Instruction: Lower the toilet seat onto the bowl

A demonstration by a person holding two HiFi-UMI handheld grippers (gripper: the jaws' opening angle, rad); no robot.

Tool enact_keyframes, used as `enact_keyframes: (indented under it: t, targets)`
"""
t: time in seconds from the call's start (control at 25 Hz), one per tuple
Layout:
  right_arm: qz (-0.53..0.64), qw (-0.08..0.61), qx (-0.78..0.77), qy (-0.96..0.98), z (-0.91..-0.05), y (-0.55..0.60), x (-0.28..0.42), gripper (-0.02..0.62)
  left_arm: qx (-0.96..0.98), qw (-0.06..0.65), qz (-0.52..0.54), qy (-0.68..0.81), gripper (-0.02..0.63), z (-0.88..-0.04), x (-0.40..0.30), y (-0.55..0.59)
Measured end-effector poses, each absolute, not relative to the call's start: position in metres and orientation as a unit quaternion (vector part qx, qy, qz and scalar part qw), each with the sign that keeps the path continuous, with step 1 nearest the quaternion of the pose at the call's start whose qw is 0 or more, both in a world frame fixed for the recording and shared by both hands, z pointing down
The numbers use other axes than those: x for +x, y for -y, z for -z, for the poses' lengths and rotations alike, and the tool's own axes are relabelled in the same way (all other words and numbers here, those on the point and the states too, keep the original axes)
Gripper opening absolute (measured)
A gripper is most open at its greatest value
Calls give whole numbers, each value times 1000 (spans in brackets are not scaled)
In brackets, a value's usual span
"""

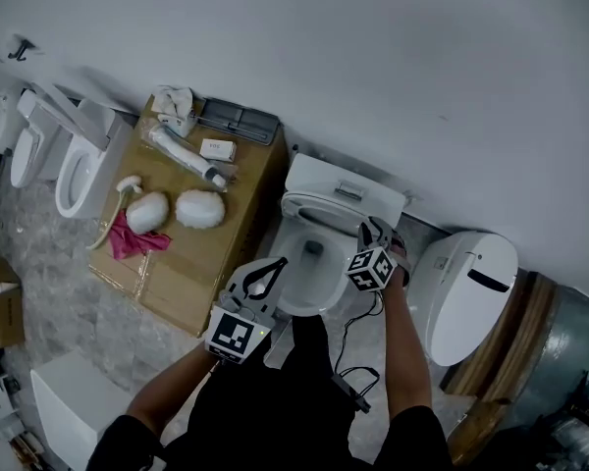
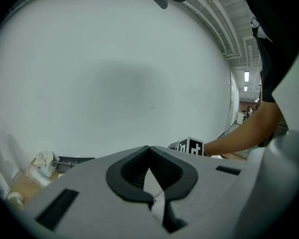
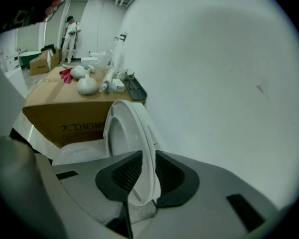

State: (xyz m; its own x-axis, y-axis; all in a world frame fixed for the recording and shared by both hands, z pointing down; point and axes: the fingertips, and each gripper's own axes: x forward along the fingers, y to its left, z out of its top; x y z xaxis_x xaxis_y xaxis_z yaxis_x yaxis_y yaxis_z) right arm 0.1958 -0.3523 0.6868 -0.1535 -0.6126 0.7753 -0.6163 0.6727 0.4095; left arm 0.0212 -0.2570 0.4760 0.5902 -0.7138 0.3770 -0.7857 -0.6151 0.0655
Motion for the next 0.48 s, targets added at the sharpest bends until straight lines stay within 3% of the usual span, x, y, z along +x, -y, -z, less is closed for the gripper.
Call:
enact_keyframes:
  t: [0.48]
  targets:
    - [29, 549, 362, 753, -703, 337, 189, 61, 886, 103, -198, 407, 9, -507, 20, 272]
